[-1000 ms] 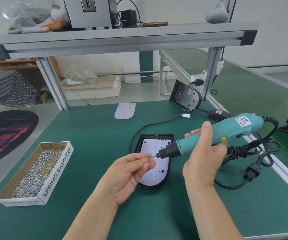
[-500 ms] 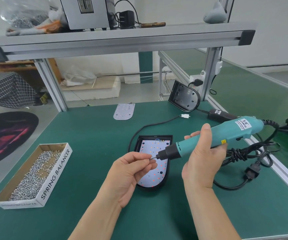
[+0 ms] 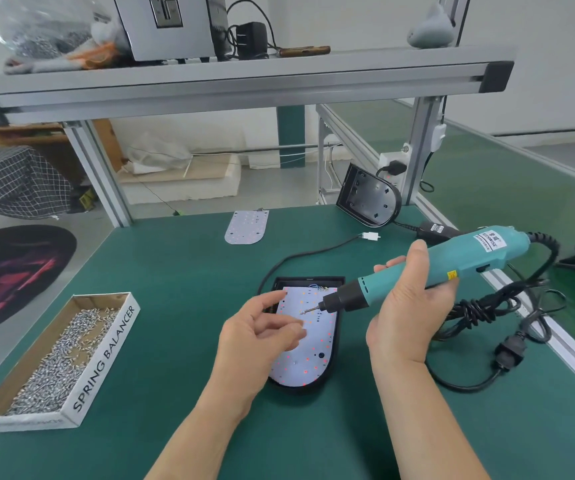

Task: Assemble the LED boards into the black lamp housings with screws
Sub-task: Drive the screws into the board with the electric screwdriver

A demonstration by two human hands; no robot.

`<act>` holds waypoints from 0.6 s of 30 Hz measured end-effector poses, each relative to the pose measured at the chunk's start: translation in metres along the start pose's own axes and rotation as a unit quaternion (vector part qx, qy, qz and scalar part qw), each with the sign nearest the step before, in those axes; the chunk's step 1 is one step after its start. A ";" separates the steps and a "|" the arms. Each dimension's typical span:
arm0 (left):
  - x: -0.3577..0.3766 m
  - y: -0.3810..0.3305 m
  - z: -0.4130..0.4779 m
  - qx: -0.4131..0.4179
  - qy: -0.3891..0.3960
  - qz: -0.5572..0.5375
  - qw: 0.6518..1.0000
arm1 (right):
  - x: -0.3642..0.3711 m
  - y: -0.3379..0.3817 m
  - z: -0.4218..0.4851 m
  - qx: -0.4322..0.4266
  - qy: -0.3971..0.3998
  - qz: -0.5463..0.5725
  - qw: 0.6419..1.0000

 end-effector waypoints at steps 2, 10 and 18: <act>-0.014 0.004 0.009 -0.012 -0.077 0.103 0.992 | 0.002 -0.001 0.008 -0.007 0.004 -0.003 1.000; -0.006 0.010 0.063 -0.237 -0.031 0.440 0.865 | 0.035 -0.012 0.043 -0.059 0.067 -0.052 0.995; 0.002 0.001 0.074 -0.276 0.007 0.245 0.929 | 0.070 -0.042 0.053 -0.132 0.173 -0.193 0.957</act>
Point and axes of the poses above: each hand's wrist, its own z-axis towards the middle knuckle, its own x-axis out of the palm, y = z × x, the point moved 1 cm from there along z, towards the middle knuckle, and after that the axes turned 14 degrees about y, right-handed, at the moved point
